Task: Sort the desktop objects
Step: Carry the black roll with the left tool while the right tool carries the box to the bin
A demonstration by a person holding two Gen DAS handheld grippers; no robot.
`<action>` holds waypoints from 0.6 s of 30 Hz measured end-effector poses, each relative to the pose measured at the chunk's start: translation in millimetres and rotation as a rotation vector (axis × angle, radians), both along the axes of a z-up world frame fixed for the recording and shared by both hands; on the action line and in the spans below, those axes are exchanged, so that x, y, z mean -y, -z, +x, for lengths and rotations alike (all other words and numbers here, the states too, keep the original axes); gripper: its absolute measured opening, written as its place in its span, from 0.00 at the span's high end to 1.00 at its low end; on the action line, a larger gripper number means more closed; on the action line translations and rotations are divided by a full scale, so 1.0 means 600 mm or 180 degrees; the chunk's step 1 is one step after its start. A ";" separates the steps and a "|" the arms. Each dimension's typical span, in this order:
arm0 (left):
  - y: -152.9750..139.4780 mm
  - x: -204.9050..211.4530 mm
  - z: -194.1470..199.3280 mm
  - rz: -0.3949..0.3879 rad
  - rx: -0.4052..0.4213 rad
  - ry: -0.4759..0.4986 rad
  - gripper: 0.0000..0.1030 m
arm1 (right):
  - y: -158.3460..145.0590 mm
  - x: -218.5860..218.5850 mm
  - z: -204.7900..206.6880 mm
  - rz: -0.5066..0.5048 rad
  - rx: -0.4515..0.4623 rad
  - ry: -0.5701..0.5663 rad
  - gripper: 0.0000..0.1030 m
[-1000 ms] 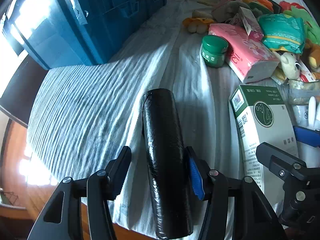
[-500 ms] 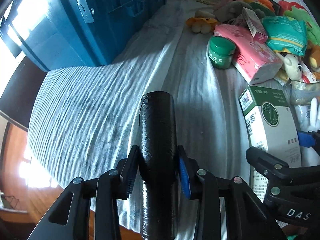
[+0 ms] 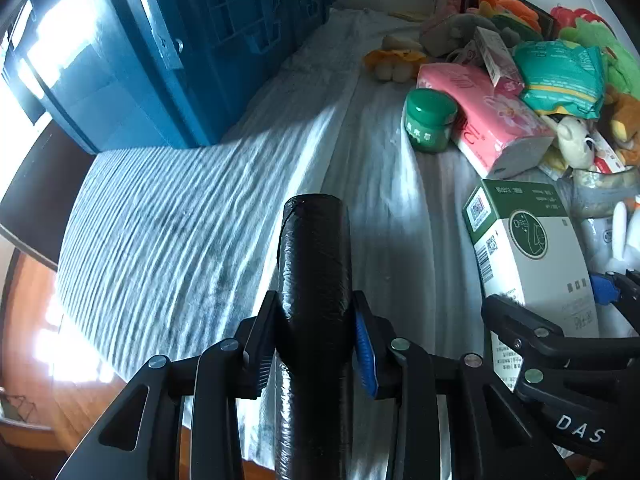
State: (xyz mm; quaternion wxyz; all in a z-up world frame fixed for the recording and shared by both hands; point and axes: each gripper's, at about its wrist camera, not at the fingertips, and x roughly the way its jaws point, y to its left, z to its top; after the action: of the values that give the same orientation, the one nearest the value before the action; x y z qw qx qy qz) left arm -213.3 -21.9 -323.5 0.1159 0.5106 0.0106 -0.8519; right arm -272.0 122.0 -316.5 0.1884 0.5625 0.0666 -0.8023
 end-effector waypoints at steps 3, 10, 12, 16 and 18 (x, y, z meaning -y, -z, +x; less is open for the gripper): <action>-0.025 0.001 -0.001 -0.0010 -0.0112 0.0017 0.67 | -0.035 -0.009 0.000 -0.0036 -0.0145 0.0004 0.21; -0.096 0.004 -0.004 -0.0059 -0.0403 0.0075 0.67 | -0.106 0.003 -0.007 -0.0063 -0.0459 0.0061 0.21; -0.121 0.004 -0.003 -0.0069 -0.0488 0.0104 0.67 | -0.126 0.022 -0.009 -0.0071 -0.0564 0.0088 0.21; -0.183 0.002 0.001 -0.0058 -0.0738 0.0216 0.67 | -0.196 0.021 0.003 -0.0107 -0.0859 0.0162 0.21; -0.220 -0.004 0.005 -0.0079 -0.0896 0.0279 0.67 | -0.241 0.019 0.013 -0.0140 -0.1049 0.0204 0.21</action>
State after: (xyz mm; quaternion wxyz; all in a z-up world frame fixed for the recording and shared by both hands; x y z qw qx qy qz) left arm -210.6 -19.7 -191.4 0.0823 0.3846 -0.0060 -0.9194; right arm -264.5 110.9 -172.2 0.1615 0.4210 0.0611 -0.8905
